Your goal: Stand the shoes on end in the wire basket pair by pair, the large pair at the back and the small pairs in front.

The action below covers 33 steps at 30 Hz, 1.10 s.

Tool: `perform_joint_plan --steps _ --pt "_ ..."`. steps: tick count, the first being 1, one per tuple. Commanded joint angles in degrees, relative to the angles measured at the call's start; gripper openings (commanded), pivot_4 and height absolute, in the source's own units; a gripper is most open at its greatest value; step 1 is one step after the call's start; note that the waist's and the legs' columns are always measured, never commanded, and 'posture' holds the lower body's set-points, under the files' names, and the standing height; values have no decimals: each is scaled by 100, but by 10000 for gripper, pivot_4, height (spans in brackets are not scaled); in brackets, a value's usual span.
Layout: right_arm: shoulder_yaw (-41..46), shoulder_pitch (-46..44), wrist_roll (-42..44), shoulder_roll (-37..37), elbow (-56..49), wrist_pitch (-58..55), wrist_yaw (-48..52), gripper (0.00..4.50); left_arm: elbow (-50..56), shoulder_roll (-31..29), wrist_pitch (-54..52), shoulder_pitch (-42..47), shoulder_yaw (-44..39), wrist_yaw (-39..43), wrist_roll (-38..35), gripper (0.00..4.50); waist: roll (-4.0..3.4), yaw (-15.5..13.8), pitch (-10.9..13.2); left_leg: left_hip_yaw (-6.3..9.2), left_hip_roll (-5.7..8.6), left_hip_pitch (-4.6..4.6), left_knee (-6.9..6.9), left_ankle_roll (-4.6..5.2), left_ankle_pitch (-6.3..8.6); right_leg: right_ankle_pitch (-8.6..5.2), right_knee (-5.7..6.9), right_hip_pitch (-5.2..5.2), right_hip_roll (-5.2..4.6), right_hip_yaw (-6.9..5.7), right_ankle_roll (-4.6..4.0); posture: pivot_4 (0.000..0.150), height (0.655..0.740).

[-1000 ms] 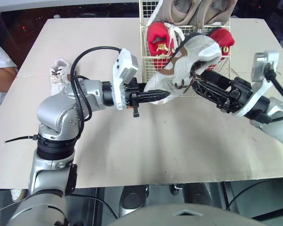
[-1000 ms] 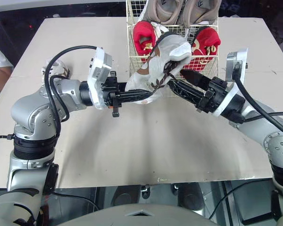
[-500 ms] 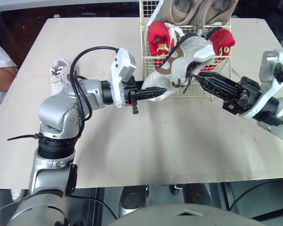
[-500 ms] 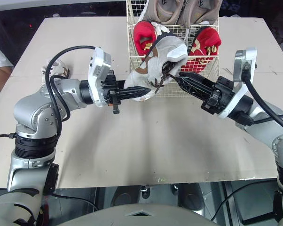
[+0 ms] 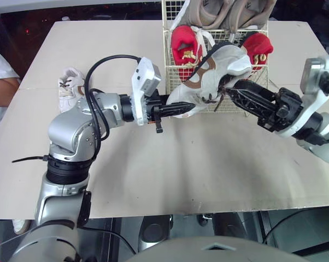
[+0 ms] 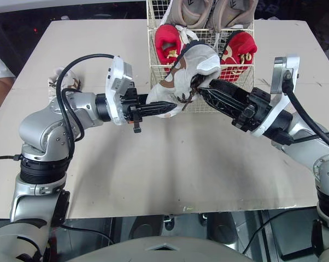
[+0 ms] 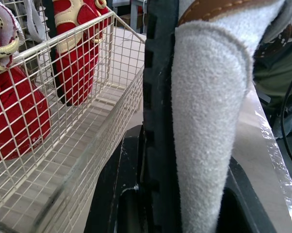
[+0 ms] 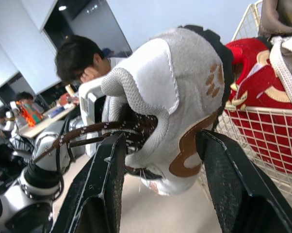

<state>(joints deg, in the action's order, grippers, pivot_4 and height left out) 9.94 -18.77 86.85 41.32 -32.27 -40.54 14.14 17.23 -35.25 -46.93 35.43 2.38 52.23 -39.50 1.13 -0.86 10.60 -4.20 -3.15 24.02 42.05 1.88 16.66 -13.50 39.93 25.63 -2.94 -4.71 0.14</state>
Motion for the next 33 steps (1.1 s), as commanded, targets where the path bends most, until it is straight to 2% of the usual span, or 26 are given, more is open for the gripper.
perform_joint_plan --steps 1,4,5,7,10,15,16,17,21,23,24,29,33 --pt "58 -165 56 -145 -28 51 -325 21848 196 46 125 -1 -8 56 -49 5921 0 0 0 0 0 0 0 0 0 0 0 0 0 0 0 1500 6860" --pt "-35 -212 -92 -255 3 0 -567 21848 198 53 120 7 -14 67 -60 5921 0 0 0 0 0 0 0 0 0 0 0 0 0 0 0 1500 6860" --pt "-70 -209 -127 -302 14 -13 -675 19693 201 54 120 4 -16 71 -65 5921 0 0 0 0 0 0 0 -1 0 0 0 0 -1 0 0 1500 6860" --pt "-124 -205 -239 -365 17 -33 -813 14598 205 59 117 0 -23 73 -77 5921 0 1 0 0 0 0 -1 -1 0 0 0 1 0 0 0 1500 6860" --pt "-170 -185 -379 -415 -32 -79 -826 529 212 80 70 -11 -54 54 -136 5921 0 2 0 0 0 0 -1 0 0 0 1 1 0 0 0 1500 6860" --pt "-142 -316 -388 -497 -62 -62 -937 199 132 121 -187 81 -207 -42 -331 5921 0 2 0 0 0 0 -1 0 0 0 0 1 0 0 0 1500 6860" --pt "-129 -355 -376 -516 -64 -48 -985 0 119 122 -207 99 -227 -46 -344 15802 0 3 0 -1 0 0 -1 0 0 0 0 1 0 0 0 1500 6860" --pt "-114 -389 -358 -539 -68 -27 -1045 0 108 130 -201 109 -243 -56 -340 18054 0 3 0 0 0 0 -1 0 0 0 0 1 0 0 0 1500 6860" --pt "-3 -512 -225 -677 -117 91 -1434 0 113 86 -172 87 -243 -31 -315 36316 0 2 0 0 0 0 -2 0 0 0 0 1 1 -1 0 1500 6860" --pt "83 -595 -145 -721 -142 154 -1659 0 113 86 -108 81 -260 -71 -269 42364 0 3 0 -1 0 0 -2 -1 0 0 0 1 0 1 0 1500 6860" --pt "139 -645 -95 -726 -146 186 -1770 0 103 87 -87 88 -276 -103 -241 43960 0 3 0 -1 0 0 -2 -1 0 0 0 1 0 1 0 1500 6860" --pt "486 -862 44 -573 -59 289 -2185 0 149 -86 -31 99 -323 -89 -175 43960 0 1 0 -1 0 1 -2 -1 -1 0 1 2 0 1 -1 1500 6860" --pt "898 -776 -248 -424 185 396 -2526 0 412 -354 -107 135 -487 -115 -272 43960 0 3 0 0 0 4 -3 -1 -1 0 -1 4 0 0 -1 1500 6860"
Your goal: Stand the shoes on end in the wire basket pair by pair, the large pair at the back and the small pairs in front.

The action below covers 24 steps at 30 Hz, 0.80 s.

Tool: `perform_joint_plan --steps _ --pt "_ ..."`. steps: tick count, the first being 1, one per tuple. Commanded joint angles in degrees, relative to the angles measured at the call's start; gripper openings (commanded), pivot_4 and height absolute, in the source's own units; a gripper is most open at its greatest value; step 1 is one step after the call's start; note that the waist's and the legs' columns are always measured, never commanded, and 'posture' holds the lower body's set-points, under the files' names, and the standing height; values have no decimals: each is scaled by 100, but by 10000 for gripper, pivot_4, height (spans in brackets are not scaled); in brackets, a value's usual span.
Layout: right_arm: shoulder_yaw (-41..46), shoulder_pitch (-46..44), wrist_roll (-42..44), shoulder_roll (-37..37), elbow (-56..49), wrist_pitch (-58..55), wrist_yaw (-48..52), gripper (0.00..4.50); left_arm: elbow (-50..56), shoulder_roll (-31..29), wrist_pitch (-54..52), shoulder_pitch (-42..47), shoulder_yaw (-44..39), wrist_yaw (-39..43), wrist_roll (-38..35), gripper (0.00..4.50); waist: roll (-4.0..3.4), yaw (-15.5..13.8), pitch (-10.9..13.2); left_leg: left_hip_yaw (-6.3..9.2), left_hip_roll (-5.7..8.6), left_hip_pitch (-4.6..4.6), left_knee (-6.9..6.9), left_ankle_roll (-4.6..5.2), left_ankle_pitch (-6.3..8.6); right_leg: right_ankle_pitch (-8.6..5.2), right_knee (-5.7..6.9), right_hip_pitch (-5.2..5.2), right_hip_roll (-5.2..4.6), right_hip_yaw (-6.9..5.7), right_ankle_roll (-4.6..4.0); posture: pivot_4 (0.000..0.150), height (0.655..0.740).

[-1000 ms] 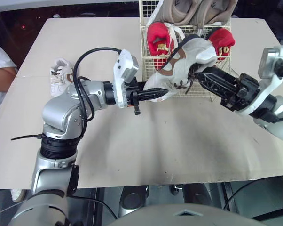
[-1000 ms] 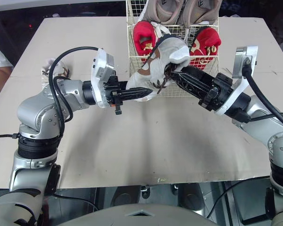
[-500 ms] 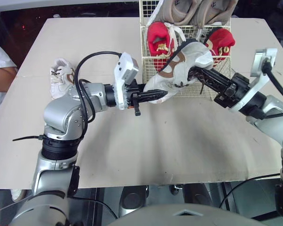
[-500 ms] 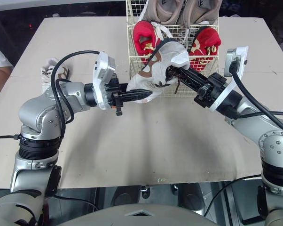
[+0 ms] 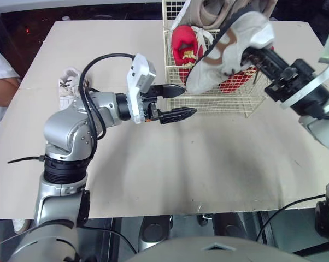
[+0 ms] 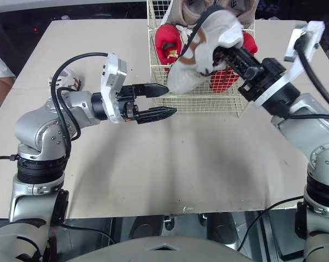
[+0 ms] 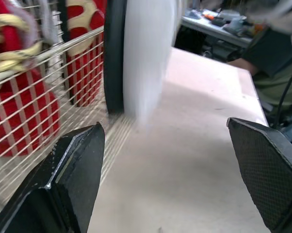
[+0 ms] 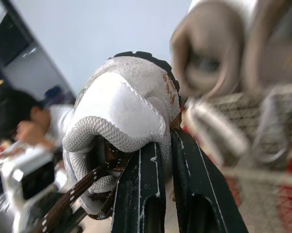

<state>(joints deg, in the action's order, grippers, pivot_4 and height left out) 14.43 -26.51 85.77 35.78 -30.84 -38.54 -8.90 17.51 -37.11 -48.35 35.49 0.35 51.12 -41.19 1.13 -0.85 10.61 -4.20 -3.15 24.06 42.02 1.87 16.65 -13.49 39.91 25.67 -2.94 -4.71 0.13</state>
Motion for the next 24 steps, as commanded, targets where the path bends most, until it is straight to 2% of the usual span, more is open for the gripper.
perform_joint_plan --steps 1,9,15,24 --pt "506 53 -186 146 83 202 -269 0 442 -211 24 126 -308 -22 -125 43960 0 0 0 0 0 0 0 0 0 0 0 0 0 0 0 1500 6860" --pt "491 807 -1019 204 238 47 -150 0 840 -395 -152 230 -603 -357 -349 43960 0 6 0 0 0 0 -3 -1 0 -1 -1 0 -1 0 1 1500 6860" --pt "387 923 -1832 78 613 5 -299 0 999 -290 60 277 -699 -488 -420 43960 0 4 0 -2 0 -3 -3 -1 -1 -1 0 0 1 2 2 1500 6860" --pt "162 958 -2069 -161 394 -400 -290 0 1023 -342 196 266 -595 -532 -312 43960 4 4 -4 -3 0 -10 -2 -1 -1 -10 2 -5 3 5 17 1500 6860"
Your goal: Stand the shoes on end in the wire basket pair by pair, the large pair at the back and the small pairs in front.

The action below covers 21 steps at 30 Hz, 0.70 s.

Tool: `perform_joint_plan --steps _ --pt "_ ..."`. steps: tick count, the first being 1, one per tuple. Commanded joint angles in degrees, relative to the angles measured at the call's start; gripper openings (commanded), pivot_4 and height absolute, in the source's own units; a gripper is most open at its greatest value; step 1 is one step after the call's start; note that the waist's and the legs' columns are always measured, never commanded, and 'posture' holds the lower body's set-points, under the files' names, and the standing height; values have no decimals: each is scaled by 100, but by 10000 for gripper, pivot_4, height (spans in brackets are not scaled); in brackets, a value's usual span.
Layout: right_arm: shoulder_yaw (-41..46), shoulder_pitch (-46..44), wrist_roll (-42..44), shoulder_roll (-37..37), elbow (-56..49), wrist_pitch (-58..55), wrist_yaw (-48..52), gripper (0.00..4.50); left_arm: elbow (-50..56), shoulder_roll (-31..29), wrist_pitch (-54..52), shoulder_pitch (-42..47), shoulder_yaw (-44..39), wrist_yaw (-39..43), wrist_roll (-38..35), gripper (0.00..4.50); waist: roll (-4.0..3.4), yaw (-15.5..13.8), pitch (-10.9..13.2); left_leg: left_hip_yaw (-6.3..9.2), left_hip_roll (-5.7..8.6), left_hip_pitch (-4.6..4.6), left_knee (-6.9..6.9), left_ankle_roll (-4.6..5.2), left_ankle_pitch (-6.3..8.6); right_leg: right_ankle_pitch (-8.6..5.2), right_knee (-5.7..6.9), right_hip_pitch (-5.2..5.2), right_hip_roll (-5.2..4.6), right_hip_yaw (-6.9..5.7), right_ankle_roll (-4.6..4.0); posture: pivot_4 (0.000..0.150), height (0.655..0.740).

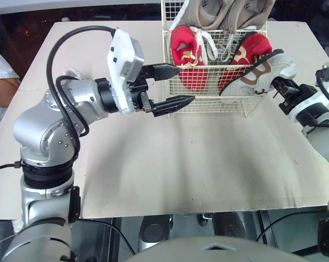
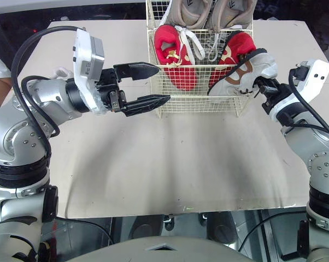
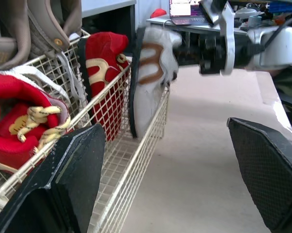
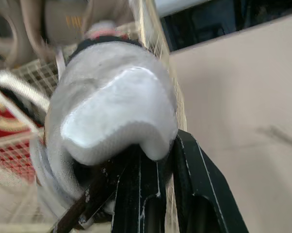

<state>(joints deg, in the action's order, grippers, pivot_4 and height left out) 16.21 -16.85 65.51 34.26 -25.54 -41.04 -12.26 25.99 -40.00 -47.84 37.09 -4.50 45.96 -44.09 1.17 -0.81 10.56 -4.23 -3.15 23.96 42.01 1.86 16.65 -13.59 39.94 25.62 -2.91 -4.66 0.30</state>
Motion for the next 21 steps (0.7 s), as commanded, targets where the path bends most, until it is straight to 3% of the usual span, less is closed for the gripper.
perform_joint_plan --steps 1,6,9,17,21 --pt "-6 -12 -32 -15 -177 -178 49 0 167 -57 150 106 -112 -10 -19 43960 0 0 0 0 0 0 0 0 0 0 0 0 1 0 0 1500 6860" --pt "-68 -5 -189 -15 -346 -339 24 0 127 -90 209 100 -44 49 47 43960 -1 0 0 0 0 1 -2 0 0 1 -1 2 1 0 -2 1500 6860" --pt "-114 -31 -264 -88 -458 -452 -129 9160 124 -98 210 117 -29 49 43 45000 -1 -2 0 1 0 3 -2 0 0 1 -2 2 1 -1 -2 1500 6860" --pt "54 44 -320 -116 -529 -583 -109 44438 38 -150 293 66 -20 146 119 45000 -1 2 0 0 0 2 -2 0 0 0 -2 3 2 0 -1 1500 6860" --pt "418 122 -208 295 -483 -690 299 44438 -151 -253 411 -26 -102 247 252 45000 -1 -3 1 0 0 3 -4 0 0 1 -3 3 2 0 -2 1500 6860"
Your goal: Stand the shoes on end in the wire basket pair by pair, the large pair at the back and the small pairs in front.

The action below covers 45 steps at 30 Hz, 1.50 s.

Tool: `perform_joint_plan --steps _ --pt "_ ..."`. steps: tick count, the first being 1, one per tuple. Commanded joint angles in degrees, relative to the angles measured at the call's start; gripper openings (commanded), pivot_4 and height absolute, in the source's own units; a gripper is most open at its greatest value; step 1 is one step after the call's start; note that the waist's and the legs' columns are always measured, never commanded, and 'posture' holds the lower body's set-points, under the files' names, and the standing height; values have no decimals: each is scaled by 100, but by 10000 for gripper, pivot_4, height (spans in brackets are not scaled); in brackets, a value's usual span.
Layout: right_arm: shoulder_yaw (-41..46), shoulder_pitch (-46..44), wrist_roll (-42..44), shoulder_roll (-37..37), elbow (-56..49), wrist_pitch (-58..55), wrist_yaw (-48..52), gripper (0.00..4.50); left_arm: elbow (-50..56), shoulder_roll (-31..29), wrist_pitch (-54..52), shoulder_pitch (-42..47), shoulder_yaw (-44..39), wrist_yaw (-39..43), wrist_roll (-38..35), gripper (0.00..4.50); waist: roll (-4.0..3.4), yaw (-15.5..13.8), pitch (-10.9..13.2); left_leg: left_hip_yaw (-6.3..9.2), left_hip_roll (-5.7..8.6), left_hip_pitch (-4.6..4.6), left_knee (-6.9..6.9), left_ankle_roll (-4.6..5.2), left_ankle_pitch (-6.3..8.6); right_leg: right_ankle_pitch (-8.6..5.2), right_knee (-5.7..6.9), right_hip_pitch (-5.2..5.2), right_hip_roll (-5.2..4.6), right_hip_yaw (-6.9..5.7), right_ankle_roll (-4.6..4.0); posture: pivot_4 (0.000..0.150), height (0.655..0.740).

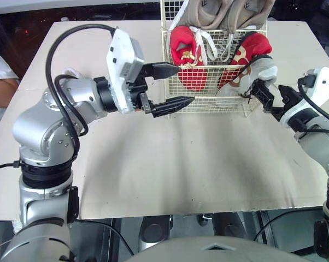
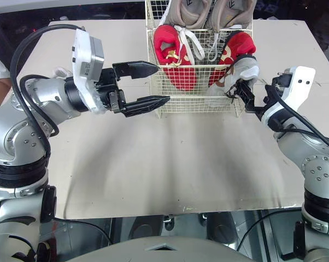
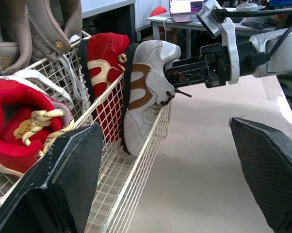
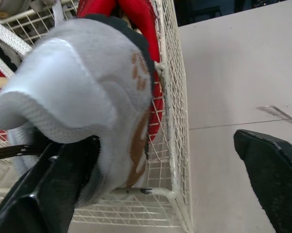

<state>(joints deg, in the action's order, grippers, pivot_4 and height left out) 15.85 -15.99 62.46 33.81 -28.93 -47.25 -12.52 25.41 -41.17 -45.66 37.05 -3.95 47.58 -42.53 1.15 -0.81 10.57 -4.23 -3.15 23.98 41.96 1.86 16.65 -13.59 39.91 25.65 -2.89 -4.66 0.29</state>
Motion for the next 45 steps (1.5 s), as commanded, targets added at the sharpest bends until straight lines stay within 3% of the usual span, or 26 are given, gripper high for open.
perform_joint_plan --steps 1,9,13,16,22,29,38,45 --pt "537 65 104 456 -135 -88 449 44438 -154 -165 229 -42 -177 109 131 45000 0 -7 0 0 0 0 0 0 0 0 0 0 0 0 0 1500 6860" --pt "1194 508 264 1506 -135 -207 2123 44438 -912 -468 682 -200 -406 331 477 45000 0 -6 0 0 0 0 -7 21 12 -2 -4 1 0 -2 2 1500 6860" --pt "1076 730 152 1859 -815 231 3640 44438 -1428 -490 796 -167 -668 164 626 45000 0 0 1 -1 -1 -3 -10 23 14 -4 -5 1 1 0 6 1500 6860" --pt "691 862 86 1822 -1266 379 4154 44438 -2035 -455 899 -97 -951 -186 802 45000 0 3 1 2 -5 -8 -22 24 14 -5 -7 1 4 -2 8 1500 6860" --pt "-688 905 -1495 1071 -1583 1575 4582 44438 -3851 -772 1163 219 -1463 -895 1426 45000 22 1 2 0 -4 -9 -23 23 13 -5 -6 1 -4 -5 9 1500 6860" --pt "-1364 991 -2554 93 -1249 2567 4693 44438 -5911 -1451 1751 643 -1411 -608 2006 45000 33 -17 0 -3 -2 -1 -22 -2 -1 -4 -7 7 -8 -14 6 1500 6860" --pt "-1727 924 -2974 -160 -1093 2875 4983 44438 -8359 -1669 2598 1831 -1055 -208 2737 45000 50 -3 -5 3 1 6 -3 1 1 -5 1 5 -11 -52 6 1500 6860" --pt "-1853 792 -3167 -273 -969 2924 5074 44438 -9706 -1670 2810 2527 -783 -554 3403 45000 54 8 -6 2 0 9 -1 0 1 0 1 8 -12 -55 -1 1500 6860"
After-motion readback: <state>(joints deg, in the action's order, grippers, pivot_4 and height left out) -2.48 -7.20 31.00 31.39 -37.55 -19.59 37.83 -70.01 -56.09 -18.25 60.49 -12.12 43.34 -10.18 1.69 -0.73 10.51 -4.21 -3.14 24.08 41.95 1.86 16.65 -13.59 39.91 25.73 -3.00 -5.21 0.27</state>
